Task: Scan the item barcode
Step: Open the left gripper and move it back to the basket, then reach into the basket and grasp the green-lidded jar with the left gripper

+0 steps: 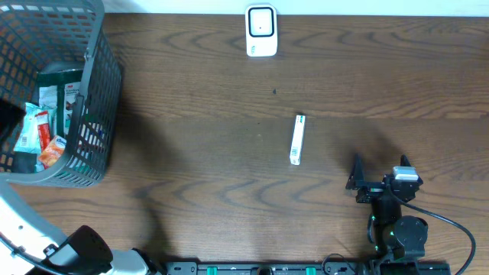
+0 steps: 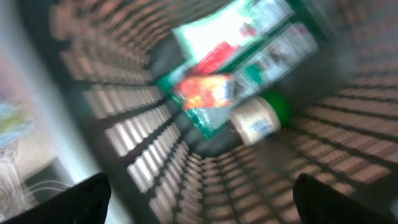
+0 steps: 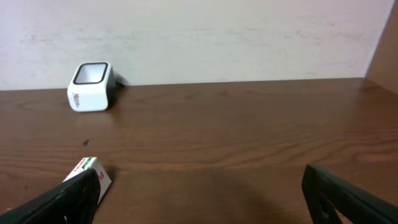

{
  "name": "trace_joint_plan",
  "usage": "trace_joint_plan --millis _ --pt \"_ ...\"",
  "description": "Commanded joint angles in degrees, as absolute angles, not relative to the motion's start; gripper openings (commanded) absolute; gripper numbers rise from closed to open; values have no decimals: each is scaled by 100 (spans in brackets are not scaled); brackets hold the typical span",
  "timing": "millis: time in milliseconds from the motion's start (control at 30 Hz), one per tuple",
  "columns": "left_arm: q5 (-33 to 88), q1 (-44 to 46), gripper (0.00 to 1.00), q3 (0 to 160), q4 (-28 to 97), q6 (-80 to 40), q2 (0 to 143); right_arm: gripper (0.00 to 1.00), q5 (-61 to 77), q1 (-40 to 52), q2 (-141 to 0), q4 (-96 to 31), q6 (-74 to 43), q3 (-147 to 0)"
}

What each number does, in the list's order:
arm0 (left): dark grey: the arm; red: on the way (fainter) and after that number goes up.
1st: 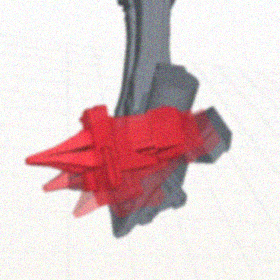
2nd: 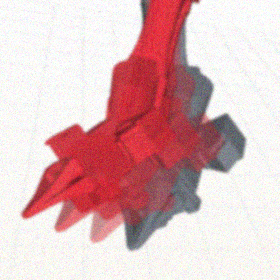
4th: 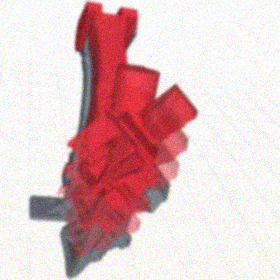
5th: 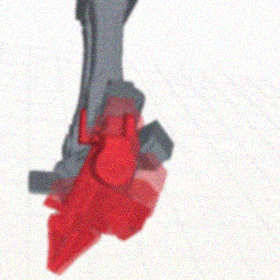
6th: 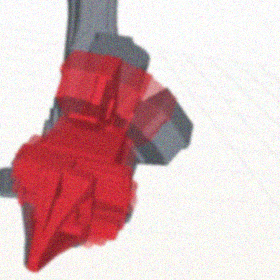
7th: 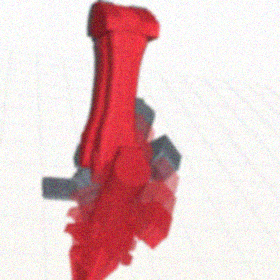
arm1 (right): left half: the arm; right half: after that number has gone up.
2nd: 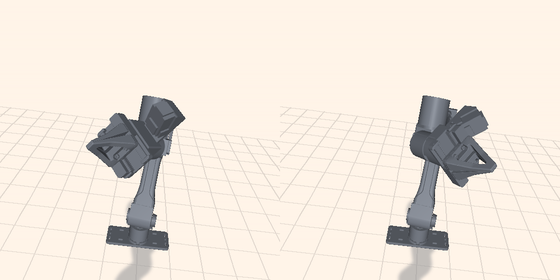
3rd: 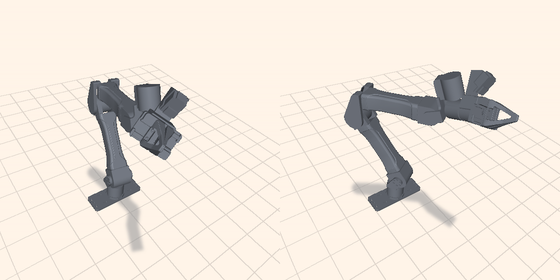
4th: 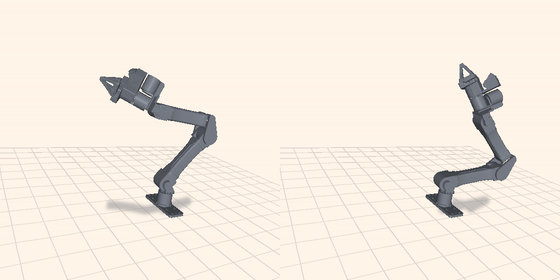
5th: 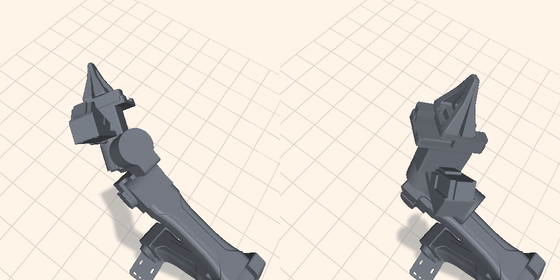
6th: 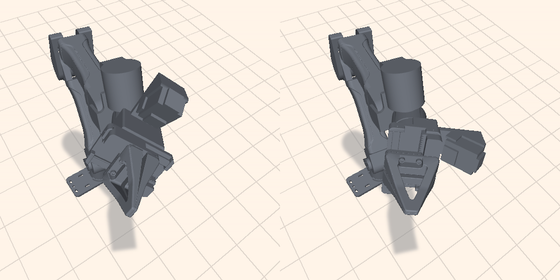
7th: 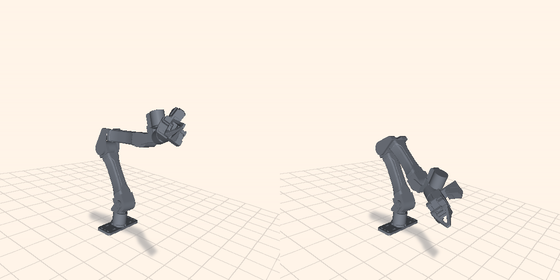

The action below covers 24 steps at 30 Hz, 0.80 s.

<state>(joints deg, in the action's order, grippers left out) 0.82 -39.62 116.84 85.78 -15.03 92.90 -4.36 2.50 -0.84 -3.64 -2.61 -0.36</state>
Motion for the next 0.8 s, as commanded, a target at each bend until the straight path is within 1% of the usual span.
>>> trace_joint_plan --millis 0,267,467,767 --pt "899 -3734 94 11705 8226 -423 9415 99 -443 311 -82 -388 -336 -32" --pt "202 -3494 94 11441 8193 -325 10062 99 -443 311 -82 -388 -336 -32" --pt "414 -3459 94 11378 8042 -95 10768 99 -443 309 -82 -386 -336 -32" --pt "556 -3076 94 11378 7874 381 11762 99 -443 309 -82 -388 -336 -32"
